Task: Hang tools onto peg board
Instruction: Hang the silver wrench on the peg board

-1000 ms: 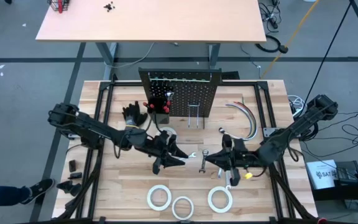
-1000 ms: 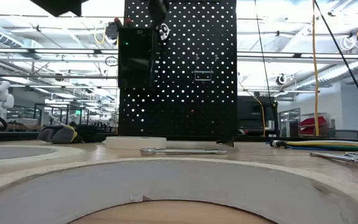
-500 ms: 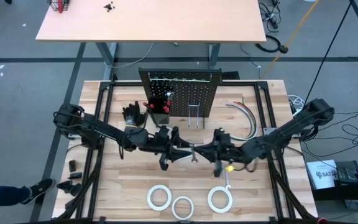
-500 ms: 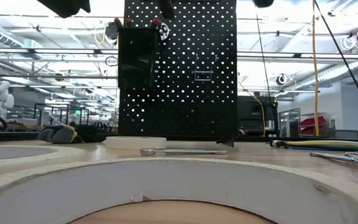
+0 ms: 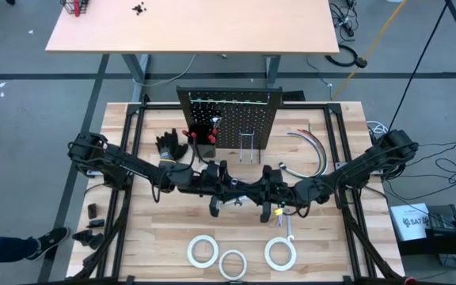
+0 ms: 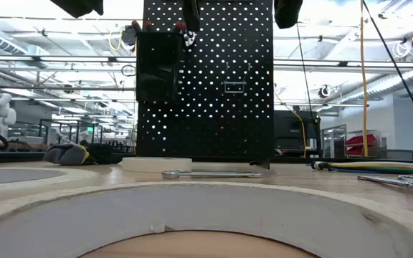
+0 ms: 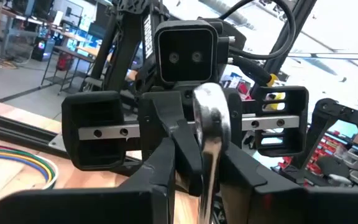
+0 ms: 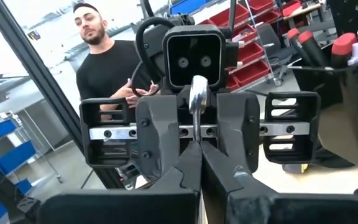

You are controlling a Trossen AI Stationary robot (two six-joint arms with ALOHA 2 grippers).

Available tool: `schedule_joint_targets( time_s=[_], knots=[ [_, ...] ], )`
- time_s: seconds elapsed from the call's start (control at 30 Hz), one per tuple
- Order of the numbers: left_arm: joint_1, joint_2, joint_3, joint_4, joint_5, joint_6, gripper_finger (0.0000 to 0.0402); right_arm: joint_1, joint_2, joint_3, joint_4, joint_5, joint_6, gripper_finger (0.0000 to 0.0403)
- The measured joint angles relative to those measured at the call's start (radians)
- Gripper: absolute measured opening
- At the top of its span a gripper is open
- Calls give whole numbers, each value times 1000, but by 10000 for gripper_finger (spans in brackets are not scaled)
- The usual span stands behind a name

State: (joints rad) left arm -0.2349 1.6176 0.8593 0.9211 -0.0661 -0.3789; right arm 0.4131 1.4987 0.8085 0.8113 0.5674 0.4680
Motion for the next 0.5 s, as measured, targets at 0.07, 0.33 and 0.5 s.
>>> schedule_joint_targets(
  time_s=[0.07,0.33,0.5],
  knots=[
    [1,-1,0,-5,6,-3,76,0,0,0,5,1,-11,1],
    [-1,-2,0,-9,19,-6,76,0,0,0,14,0,-19,1],
    [-2,-2,0,-10,29,-43,76,2,0,0,19,1,-14,1]
  ],
)
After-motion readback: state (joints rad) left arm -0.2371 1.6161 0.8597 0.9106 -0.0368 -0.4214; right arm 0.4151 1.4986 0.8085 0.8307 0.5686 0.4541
